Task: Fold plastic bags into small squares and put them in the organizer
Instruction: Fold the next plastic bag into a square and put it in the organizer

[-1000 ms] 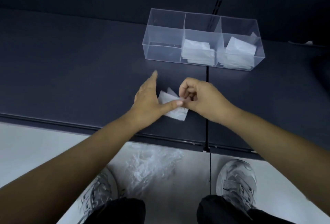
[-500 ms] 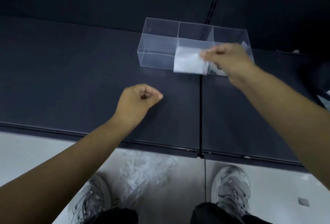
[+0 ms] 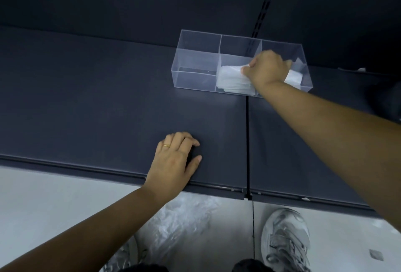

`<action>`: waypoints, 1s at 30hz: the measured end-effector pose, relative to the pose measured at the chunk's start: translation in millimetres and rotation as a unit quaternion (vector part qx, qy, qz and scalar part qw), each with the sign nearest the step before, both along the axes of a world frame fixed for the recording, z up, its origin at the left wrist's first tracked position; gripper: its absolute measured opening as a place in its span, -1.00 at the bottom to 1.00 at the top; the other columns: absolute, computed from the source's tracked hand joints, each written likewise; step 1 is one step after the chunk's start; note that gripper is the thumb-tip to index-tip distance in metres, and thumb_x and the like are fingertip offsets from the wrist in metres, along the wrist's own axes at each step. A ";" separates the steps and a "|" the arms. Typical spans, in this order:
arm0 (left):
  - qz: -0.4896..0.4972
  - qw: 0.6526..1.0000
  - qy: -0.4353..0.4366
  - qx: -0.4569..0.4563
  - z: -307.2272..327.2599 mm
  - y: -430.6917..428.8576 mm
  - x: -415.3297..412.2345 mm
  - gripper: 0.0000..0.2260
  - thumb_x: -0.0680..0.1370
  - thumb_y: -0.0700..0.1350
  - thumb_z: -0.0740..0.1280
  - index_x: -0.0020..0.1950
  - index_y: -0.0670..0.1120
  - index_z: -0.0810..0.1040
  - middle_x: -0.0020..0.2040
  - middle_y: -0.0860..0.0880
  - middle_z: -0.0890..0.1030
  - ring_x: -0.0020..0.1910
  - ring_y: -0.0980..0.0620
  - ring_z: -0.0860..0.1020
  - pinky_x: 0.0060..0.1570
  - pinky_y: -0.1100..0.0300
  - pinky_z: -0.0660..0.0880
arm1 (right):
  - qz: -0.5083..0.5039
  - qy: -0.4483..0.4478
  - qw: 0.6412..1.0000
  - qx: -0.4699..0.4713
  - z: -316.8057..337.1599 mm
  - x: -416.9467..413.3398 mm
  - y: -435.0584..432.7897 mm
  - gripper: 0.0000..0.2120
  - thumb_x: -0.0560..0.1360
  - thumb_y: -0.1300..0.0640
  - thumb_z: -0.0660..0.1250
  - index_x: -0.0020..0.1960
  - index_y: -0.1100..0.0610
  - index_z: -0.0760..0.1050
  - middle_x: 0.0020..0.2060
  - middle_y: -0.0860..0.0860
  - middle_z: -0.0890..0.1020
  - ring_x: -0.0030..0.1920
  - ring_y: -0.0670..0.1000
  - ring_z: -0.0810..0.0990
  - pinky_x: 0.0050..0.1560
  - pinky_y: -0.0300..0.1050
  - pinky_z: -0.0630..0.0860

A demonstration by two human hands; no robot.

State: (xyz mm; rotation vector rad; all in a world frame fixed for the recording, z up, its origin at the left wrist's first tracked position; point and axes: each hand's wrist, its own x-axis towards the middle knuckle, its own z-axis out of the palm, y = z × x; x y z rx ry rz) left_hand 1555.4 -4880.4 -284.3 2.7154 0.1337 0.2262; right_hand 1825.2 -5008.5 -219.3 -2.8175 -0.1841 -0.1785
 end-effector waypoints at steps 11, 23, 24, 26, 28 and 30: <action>-0.033 0.998 0.014 0.045 1.5 0.6 -7.0 -0.61 0.58 0.12 0.10 0.25 -0.06 0.50 0.21 0.00 0.48 0.23 -0.02 0.43 0.30 0.10 0.28 | 0.292 -0.028 0.955 -0.042 -5.1 -30.3 -10.4 -0.63 0.63 -0.06 0.13 0.03 0.15 0.62 0.07 0.07 0.56 0.16 0.13 0.44 0.22 -0.03 0.20; -0.036 0.981 0.109 0.153 -3.0 39.2 -34.0 -0.37 0.59 0.26 -0.12 0.56 -0.06 0.11 0.57 -0.04 0.11 0.55 -0.02 0.04 0.50 -0.10 -0.04 | 0.691 0.280 0.663 -0.066 -125.1 -226.3 -61.8 -0.31 0.54 0.05 0.26 0.56 0.00 0.00 0.55 0.15 -0.01 0.49 0.20 0.12 0.44 0.06 0.12; -0.033 0.981 0.112 0.152 -3.9 39.2 -35.3 -0.37 0.59 0.26 -0.13 0.56 -0.05 0.09 0.57 -0.04 0.10 0.55 -0.02 0.02 0.50 -0.09 -0.05 | 0.696 0.262 0.662 -0.089 -131.4 -250.3 -72.6 -0.34 0.53 0.03 0.29 0.54 -0.03 0.06 0.53 0.14 0.07 0.46 0.16 0.17 0.41 0.02 0.17; -0.031 0.981 0.115 0.153 -4.3 41.1 -36.8 -0.37 0.59 0.27 -0.14 0.56 -0.05 0.08 0.57 -0.03 0.09 0.55 -0.01 0.01 0.50 -0.09 -0.05 | 0.654 0.244 0.707 -0.111 -126.9 -247.6 -63.0 -0.70 0.56 -0.03 0.26 0.28 -0.04 0.42 0.28 0.02 0.44 0.24 0.00 0.42 0.19 -0.17 0.33; -0.033 0.982 0.103 0.157 -4.1 41.0 -37.4 -0.37 0.59 0.27 -0.13 0.56 -0.04 0.10 0.57 -0.02 0.09 0.55 0.00 0.00 0.51 -0.07 -0.07 | 0.546 0.219 0.807 -0.053 -110.1 -263.5 -56.4 -0.77 0.62 -0.03 0.17 0.10 0.05 0.53 0.10 -0.02 0.51 0.13 -0.01 0.47 0.10 -0.18 0.30; -0.028 0.991 0.112 0.064 1.2 45.1 -35.2 -0.37 0.55 0.31 -0.12 0.53 0.05 0.19 0.57 0.04 0.11 0.55 0.11 -0.03 0.50 0.06 -0.19 | 0.497 0.305 0.811 0.055 -71.0 -271.6 -57.1 -0.79 0.56 -0.04 0.27 -0.03 0.05 0.61 -0.04 -0.07 0.58 0.00 -0.04 0.55 0.02 -0.20 0.41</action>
